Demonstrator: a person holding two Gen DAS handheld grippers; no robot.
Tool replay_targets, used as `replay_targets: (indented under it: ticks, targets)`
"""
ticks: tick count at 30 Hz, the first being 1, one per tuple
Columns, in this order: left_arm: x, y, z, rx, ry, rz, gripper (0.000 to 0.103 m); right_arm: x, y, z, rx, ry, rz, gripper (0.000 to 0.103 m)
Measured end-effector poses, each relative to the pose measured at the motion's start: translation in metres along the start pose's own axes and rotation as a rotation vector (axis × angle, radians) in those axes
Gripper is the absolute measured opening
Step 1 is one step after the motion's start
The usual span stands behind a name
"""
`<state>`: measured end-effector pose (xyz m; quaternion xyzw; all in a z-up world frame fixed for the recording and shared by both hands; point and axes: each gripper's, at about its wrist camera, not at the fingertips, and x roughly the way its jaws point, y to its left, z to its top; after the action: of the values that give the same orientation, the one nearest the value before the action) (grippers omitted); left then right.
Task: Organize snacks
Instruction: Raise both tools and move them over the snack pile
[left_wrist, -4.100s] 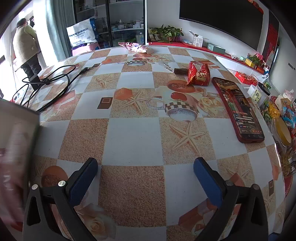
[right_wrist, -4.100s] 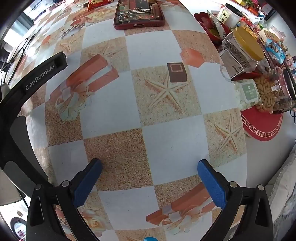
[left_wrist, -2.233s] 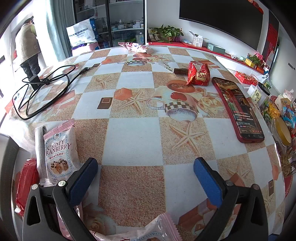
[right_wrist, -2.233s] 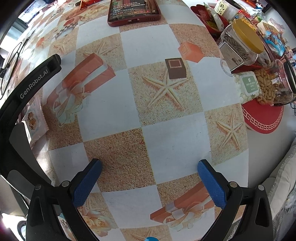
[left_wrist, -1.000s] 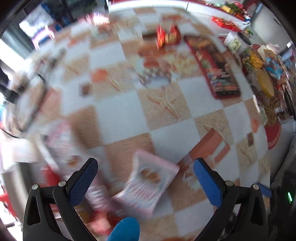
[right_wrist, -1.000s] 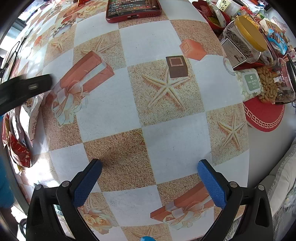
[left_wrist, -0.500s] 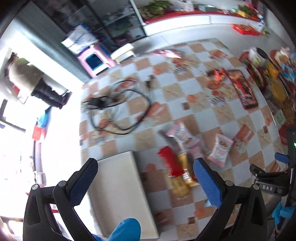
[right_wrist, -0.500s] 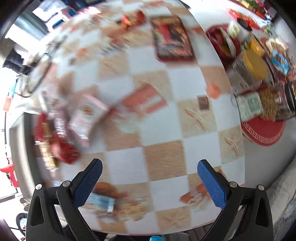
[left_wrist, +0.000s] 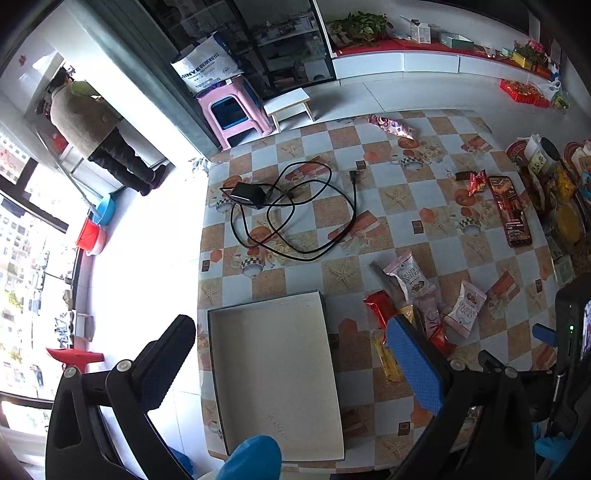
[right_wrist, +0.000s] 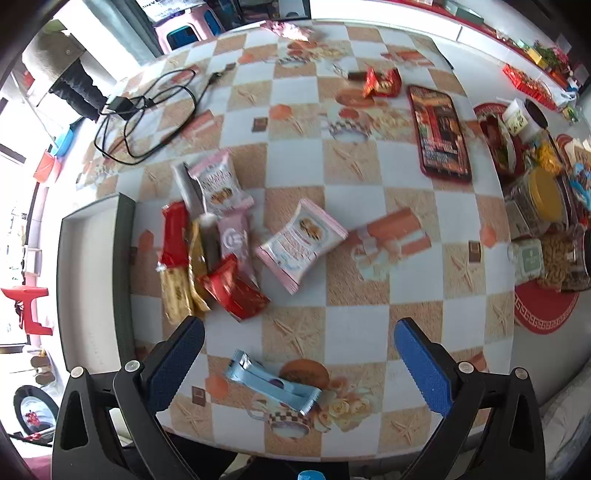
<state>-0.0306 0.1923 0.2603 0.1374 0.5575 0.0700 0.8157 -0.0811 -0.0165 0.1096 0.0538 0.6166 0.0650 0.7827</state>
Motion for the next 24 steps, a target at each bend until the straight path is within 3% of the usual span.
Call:
replay_targets:
  ticks: [24]
  targets:
    - [-0.003,0.005,-0.006,0.004,0.012,-0.007,0.103,-0.006,0.013,0.003,-0.033,-0.017,0.000,0.103]
